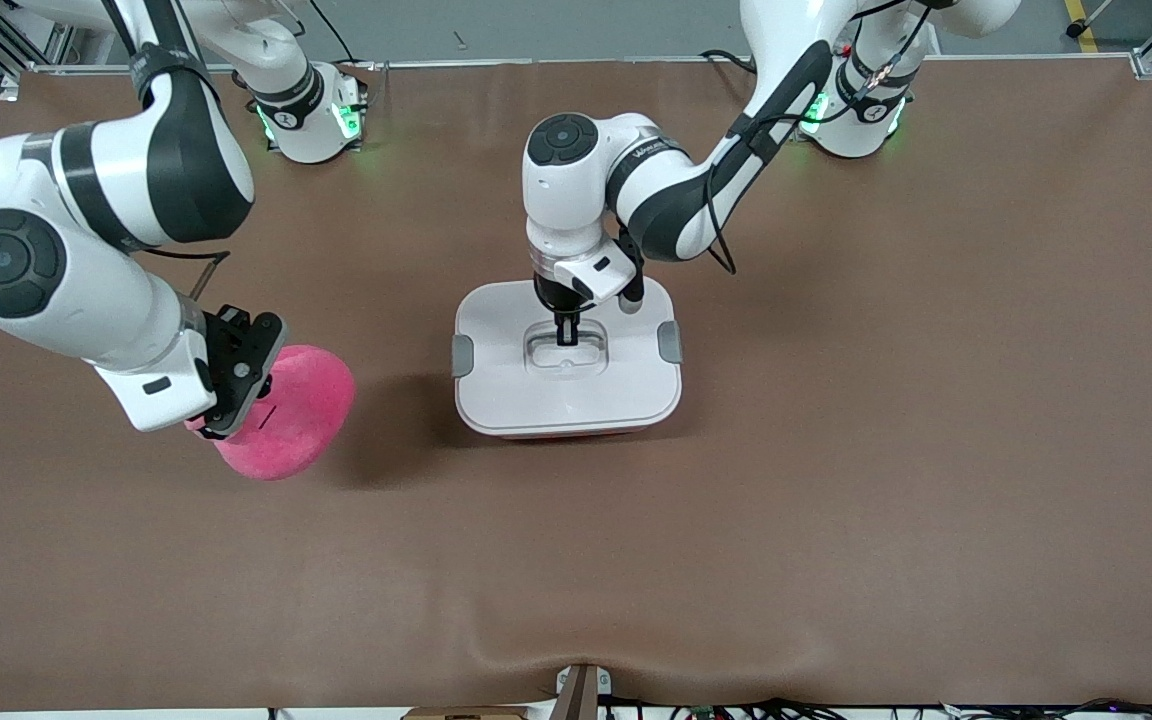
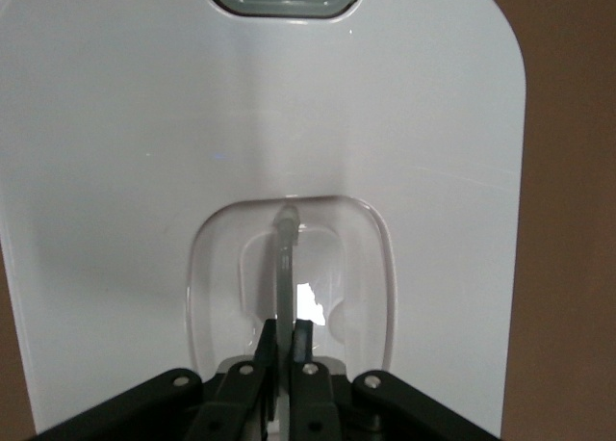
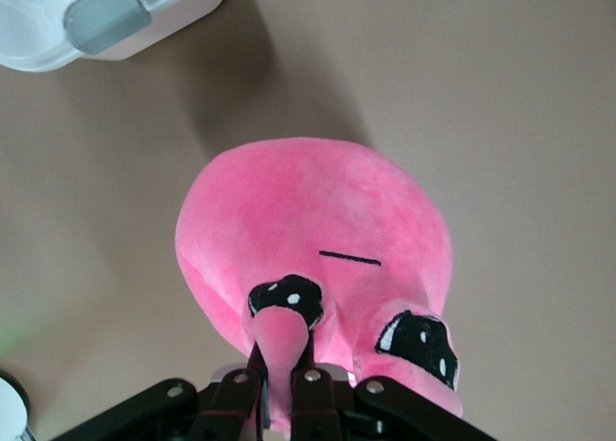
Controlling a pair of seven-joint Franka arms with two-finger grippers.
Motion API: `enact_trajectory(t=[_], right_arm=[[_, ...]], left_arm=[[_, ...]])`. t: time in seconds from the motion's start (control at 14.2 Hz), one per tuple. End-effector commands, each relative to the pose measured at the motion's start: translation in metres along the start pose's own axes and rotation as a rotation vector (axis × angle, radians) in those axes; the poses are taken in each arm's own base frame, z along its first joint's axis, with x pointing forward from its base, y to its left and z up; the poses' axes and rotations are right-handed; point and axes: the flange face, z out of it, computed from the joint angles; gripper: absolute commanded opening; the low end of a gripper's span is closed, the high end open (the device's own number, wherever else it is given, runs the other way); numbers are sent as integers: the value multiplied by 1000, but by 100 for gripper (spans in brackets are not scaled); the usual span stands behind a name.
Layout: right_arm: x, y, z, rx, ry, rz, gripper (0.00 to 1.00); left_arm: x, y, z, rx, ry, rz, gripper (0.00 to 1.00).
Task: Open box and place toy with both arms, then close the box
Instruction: 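Lift the lid off with the left gripper while the right gripper lifts the plush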
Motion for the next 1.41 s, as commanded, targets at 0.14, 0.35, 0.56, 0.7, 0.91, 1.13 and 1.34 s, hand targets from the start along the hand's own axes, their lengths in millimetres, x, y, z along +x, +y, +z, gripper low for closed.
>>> enact_trajectory(t=[0.14,0.35,0.56,0.7,0.91,1.13,1.34], right_arm=[[-13,-6,-26,-43,-4,-13,0],[-18,-11,-35,-48,-3,-16,0],[-13,-19,-44,-78,-27,-85,0],[-4,-25,-49,-108,-55,-161,0],[14,-47,-62,-125,-57,-280,0],[40,-71,-73,-155,-61,-459,0],[94,-120,-78,-216,-132,-602,0]], left_arm=[[-4,3,-10,-27,-4,45,0],[-1,6,-32,-37,-2,36,0],[6,11,-63,-44,14,23,0],[13,15,-84,-54,23,28,0],[33,24,-121,-39,54,145,0],[81,60,-160,-2,24,224,0],[138,97,-187,28,-15,280,0]])
